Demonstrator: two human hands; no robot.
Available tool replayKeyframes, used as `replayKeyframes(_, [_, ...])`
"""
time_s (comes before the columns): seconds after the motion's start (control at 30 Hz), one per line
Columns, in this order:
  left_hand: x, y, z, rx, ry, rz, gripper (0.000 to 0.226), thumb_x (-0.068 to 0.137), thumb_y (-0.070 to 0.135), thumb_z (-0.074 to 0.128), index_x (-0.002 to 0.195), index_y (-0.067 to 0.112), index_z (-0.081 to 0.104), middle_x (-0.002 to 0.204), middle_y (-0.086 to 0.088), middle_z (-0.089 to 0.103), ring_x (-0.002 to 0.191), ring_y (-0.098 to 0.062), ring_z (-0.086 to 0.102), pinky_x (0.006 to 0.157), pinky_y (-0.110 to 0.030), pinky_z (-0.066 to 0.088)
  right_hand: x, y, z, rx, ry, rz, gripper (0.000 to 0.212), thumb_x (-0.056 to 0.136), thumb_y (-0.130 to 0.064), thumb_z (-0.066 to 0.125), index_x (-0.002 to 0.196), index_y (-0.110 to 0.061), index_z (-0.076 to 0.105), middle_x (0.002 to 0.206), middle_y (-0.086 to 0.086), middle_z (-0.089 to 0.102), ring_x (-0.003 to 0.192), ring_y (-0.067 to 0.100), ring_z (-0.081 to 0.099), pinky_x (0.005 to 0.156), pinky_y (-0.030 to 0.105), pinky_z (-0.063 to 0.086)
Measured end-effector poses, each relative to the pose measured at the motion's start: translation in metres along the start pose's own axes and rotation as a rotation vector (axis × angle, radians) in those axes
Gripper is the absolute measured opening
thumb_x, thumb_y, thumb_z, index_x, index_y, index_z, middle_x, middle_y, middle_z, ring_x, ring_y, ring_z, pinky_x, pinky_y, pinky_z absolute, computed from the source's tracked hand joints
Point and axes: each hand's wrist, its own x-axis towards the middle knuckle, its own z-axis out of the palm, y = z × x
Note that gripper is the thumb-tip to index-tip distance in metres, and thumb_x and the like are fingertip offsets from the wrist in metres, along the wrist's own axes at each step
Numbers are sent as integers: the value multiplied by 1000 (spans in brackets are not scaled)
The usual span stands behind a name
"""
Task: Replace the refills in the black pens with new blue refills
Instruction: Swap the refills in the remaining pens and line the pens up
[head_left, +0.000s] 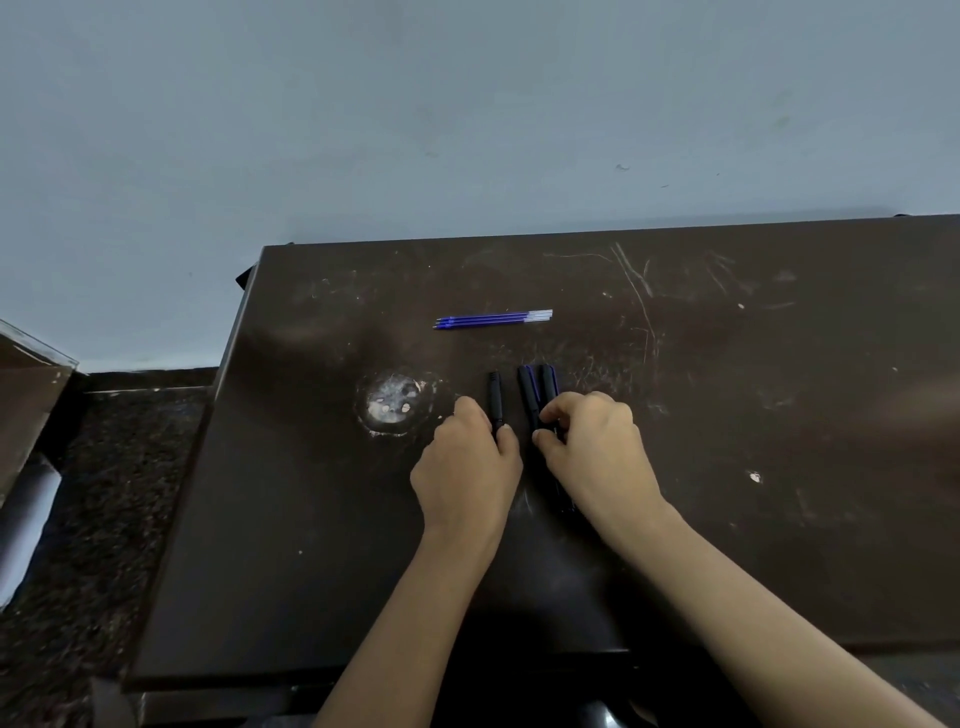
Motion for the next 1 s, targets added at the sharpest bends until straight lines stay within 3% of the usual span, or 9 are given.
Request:
replayKeyframes(0.13, [2,-7,-4,52,14,0,22,94,33,50,101,13,52,93,-3,64,81,-22,64,61,-32,48,-3,-10,8,12,-5,-20,23,87,-22,64,108,-14,66,111,8,58,94,21,60,70,22,43])
replayKeyframes(0.4, [6,-25,-16,89,66,-16,15,94,30,50,95,15,52,89,-1,59,70,-14,48,57,-30,36,-8,-32,28,70,-40,-58,21,88,-23,63,107,-16,65,111,6,56,93,19,60,74,24,46])
replayKeyframes(0.63, [7,-33,-21,63,43,-40,20,94,32,49,99,13,55,94,-3,61,82,-22,61,58,-30,37,-9,-40,39,100,-33,-83,17,88,-21,62,103,-16,67,97,-1,48,76,12,50,68,21,42])
replayKeyframes(0.9, [9,-35,-21,22,70,-40,21,95,33,48,98,14,56,91,-1,62,70,-15,51,56,-29,37,-8,-37,37,149,-18,-81,11,85,-17,63,95,-18,67,98,4,58,80,19,62,76,33,54])
replayKeyframes(1.0, [9,-36,-21,-9,75,-30,16,94,29,49,99,16,57,91,0,62,70,-13,49,57,-29,37,-7,-36,37,152,-13,-91,14,86,-13,62,98,-18,66,98,3,61,82,17,62,76,30,55])
